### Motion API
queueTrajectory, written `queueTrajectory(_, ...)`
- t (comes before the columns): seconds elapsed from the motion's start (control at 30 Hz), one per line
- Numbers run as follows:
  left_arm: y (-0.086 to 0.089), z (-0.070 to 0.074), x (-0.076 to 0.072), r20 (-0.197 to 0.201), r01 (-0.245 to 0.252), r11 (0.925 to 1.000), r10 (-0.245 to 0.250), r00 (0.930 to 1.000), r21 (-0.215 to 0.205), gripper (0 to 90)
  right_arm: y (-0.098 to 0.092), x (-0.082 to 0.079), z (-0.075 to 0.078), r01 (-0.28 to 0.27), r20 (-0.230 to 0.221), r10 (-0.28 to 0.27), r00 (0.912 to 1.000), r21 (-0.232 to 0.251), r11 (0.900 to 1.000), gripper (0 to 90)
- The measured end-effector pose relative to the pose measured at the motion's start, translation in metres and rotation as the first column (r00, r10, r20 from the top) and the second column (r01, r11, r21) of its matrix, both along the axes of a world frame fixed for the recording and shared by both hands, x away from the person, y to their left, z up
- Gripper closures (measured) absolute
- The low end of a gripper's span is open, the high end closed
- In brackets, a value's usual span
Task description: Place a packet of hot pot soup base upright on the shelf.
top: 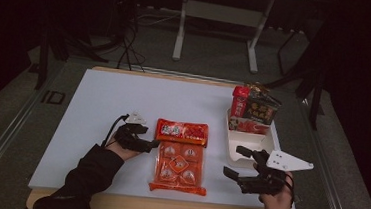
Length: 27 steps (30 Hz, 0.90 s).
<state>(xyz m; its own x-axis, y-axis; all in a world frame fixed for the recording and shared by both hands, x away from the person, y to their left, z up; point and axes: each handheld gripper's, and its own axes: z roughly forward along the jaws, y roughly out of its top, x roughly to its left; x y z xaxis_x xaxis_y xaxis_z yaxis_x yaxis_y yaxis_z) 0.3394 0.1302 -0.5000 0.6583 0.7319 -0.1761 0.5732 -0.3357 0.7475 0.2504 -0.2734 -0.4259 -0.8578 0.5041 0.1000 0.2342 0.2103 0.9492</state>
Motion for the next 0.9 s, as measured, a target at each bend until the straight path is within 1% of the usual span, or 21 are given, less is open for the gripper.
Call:
queueTrajectory(0.03, 0.0, -0.002, 0.005, -0.006, -0.009, 1.0, 0.009, 0.9999, 0.001, 25.6, 0.0, 0.0, 0.0, 0.001, 0.0, -0.001, 1.0, 0.001, 1.0, 16.8)
queueTrajectory(0.1, 0.0, -0.004, 0.011, -0.014, -0.01, 0.9999, 0.01, 0.9998, 0.0, 25.6, 0.0, 0.0, 0.0, 0.004, 0.001, -0.004, 1.0, -0.002, 1.0, 16.8)
queueTrajectory(0.13, 0.0, -0.005, 0.013, -0.012, -0.021, 0.9998, 0.021, 0.9997, 0.004, 25.1, 0.0, 0.0, 0.0, 0.005, 0.001, -0.005, 1.0, -0.002, 1.0, 16.8)
queueTrajectory(0.2, 0.001, -0.006, 0.016, -0.016, -0.023, 0.9997, 0.023, 0.9996, -0.001, 24.6, 0.0, 0.0, 0.0, 0.005, 0.001, -0.005, 1.0, -0.003, 1.0, 16.9)
queueTrajectory(0.23, 0.001, -0.009, 0.021, -0.018, -0.035, 0.9994, 0.035, 0.9992, -0.003, 24.6, 0.0, 0.0, -0.001, 0.006, 0.0, -0.006, 1.0, -0.004, 1.0, 16.9)
queueTrajectory(0.27, 0.001, -0.01, 0.023, -0.022, -0.034, 0.9994, 0.034, 0.9992, -0.004, 24.6, 0.0, 0.0, -0.001, 0.006, 0.004, -0.006, 1.0, -0.006, 1.0, 16.9)
queueTrajectory(0.33, 0.001, -0.013, 0.027, -0.016, -0.048, 0.9989, 0.048, 0.9987, -0.003, 24.6, 0.0, 0.0, -0.002, 0.005, 0.001, -0.005, 1.0, -0.008, 1.0, 16.9)
queueTrajectory(0.37, 0.001, -0.015, 0.029, -0.019, -0.044, 0.999, 0.044, 0.9988, -0.004, 24.6, 0.001, 0.001, -0.002, 0.004, 0.0, -0.004, 1.0, -0.011, 1.0, 16.9)
queueTrajectory(0.4, 0.002, -0.018, 0.032, -0.025, -0.055, 0.9985, 0.055, 0.9982, 0.004, 24.6, 0.001, 0.001, -0.003, 0.003, -0.001, -0.003, 1.0, -0.013, 1.0, 16.9)
queueTrajectory(0.43, 0.002, -0.02, 0.034, -0.029, -0.053, 0.9986, 0.053, 0.9982, -0.003, 24.6, 0.002, 0.001, -0.003, 0.001, -0.004, -0.001, 1.0, -0.013, 1.0, 16.8)
queueTrajectory(0.5, 0.002, -0.024, 0.037, -0.033, -0.065, 0.9979, 0.065, 0.9973, 0.008, 24.6, 0.003, 0.001, -0.004, -0.001, -0.002, 0.001, 1.0, -0.02, 1.0, 16.9)
queueTrajectory(0.53, 0.002, -0.027, 0.04, -0.037, -0.063, 0.998, 0.064, 0.9973, 0.004, 24.6, 0.003, 0.001, -0.004, -0.001, 0.001, 0.001, 1.0, -0.021, 1.0, 16.8)
queueTrajectory(0.57, 0.002, -0.029, 0.041, -0.041, -0.069, 0.9976, 0.069, 0.9968, 0.012, 24.7, 0.003, 0.001, -0.004, -0.001, 0.0, 0.001, 1.0, -0.023, 1.0, 16.9)
queueTrajectory(0.6, 0.002, -0.029, 0.041, -0.041, -0.069, 0.9976, 0.069, 0.9968, 0.012, 24.8, 0.003, 0.001, -0.004, -0.001, 0.0, 0.001, 1.0, -0.023, 1.0, 16.9)
queueTrajectory(0.63, 0.002, -0.033, 0.046, -0.055, -0.06, 0.9982, 0.06, 0.9967, 0.008, 24.8, 0.003, 0.001, -0.004, -0.003, -0.001, 0.003, 1.0, -0.024, 1.0, 16.8)
queueTrajectory(0.7, 0.0, -0.037, 0.05, -0.067, -0.054, 0.9985, 0.054, 0.9963, -0.002, 28.3, 0.002, 0.0, -0.005, -0.001, -0.005, 0.001, 1.0, -0.021, 1.0, 16.8)
queueTrajectory(0.73, -0.001, -0.039, 0.051, -0.068, -0.055, 0.9985, 0.055, 0.9962, 0.008, 29.7, 0.002, 0.0, -0.005, 0.0, -0.004, 0.0, 1.0, -0.022, 1.0, 16.8)
queueTrajectory(0.8, -0.002, -0.04, 0.052, -0.075, -0.047, 0.9989, 0.048, 0.9961, 0.004, 31.9, 0.002, 0.0, -0.005, -0.002, -0.005, 0.002, 1.0, -0.022, 1.0, 16.8)
queueTrajectory(0.83, -0.005, -0.043, 0.055, -0.085, -0.045, 0.9989, 0.046, 0.9954, 0.013, 31.9, 0.002, 0.0, -0.005, -0.003, -0.007, 0.003, 1.0, -0.021, 1.0, 16.8)
queueTrajectory(0.87, -0.006, -0.044, 0.056, -0.092, -0.038, 0.9992, 0.038, 0.9951, 0.009, 32.4, 0.002, 0.0, -0.005, -0.004, -0.009, 0.004, 1.0, -0.021, 1.0, 16.8)
queueTrajectory(0.9, -0.007, -0.045, 0.056, -0.089, -0.036, 0.9993, 0.037, 0.9953, 0.006, 34.4, 0.002, 0.0, -0.005, -0.005, -0.009, 0.005, 0.9999, -0.022, 1.0, 16.8)
